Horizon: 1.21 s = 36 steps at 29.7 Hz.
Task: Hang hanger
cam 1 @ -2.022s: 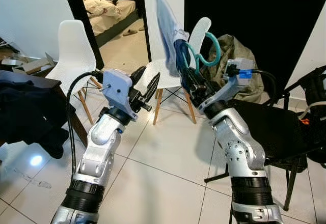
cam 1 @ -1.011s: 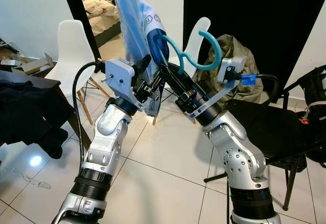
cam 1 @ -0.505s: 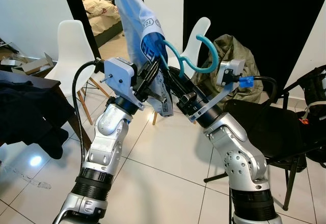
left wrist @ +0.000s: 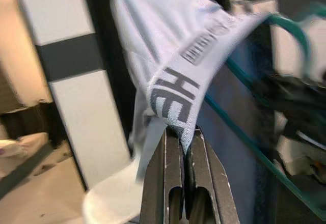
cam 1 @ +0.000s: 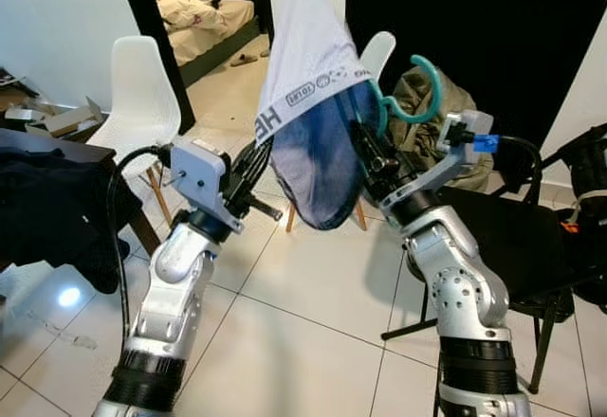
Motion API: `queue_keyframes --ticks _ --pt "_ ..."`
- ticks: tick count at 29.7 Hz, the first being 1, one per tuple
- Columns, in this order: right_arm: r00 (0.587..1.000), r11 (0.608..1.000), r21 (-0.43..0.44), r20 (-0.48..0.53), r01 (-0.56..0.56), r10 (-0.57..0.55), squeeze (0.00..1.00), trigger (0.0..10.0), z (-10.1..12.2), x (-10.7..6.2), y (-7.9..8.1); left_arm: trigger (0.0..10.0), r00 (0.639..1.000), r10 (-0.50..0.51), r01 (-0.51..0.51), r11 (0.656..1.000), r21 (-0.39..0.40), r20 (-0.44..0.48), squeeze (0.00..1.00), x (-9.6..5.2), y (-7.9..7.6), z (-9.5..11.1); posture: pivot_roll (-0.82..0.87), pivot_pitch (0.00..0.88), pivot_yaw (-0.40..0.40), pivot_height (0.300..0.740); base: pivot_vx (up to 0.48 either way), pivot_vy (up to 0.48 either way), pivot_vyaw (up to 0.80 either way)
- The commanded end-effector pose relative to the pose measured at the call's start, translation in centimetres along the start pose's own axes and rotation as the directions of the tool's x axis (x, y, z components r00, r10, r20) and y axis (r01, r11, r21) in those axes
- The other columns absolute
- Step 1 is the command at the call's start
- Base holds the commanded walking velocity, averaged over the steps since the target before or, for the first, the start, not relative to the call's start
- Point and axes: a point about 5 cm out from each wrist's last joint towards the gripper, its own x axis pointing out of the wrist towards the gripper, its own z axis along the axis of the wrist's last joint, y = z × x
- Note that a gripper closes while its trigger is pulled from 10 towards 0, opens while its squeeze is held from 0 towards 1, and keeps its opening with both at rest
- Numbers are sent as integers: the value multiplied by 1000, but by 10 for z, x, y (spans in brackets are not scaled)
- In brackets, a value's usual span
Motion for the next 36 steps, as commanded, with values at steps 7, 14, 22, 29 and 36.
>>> queue_keyframes --ticks 7,14,22,29,36 --pt "1000 1000 26 31 2 -2 0 0 2 6 2 0 988 -136 139 990 31 -73 0 -12 -27 -10 3 39 63 740 0 0 0" --pt "999 999 35 50 16 -18 0 0 6 8 1 0 976 -194 196 980 12 -95 0 -17 -41 -14 -1 41 67 740 0 0 0" --pt "998 999 34 51 41 -43 0 0 5 7 -3 0 968 -234 235 972 -6 -91 0 -18 -52 -12 2 41 65 740 0 0 0" --pt "997 998 35 56 47 -48 0 0 5 9 -4 0 952 -285 284 958 -29 -115 0 -25 -62 -16 4 41 68 740 0 0 0" --pt "998 998 50 54 36 -39 0 0 4 9 -3 0 943 -309 308 951 -29 -126 0 -27 -64 -17 4 38 67 740 0 0 0"
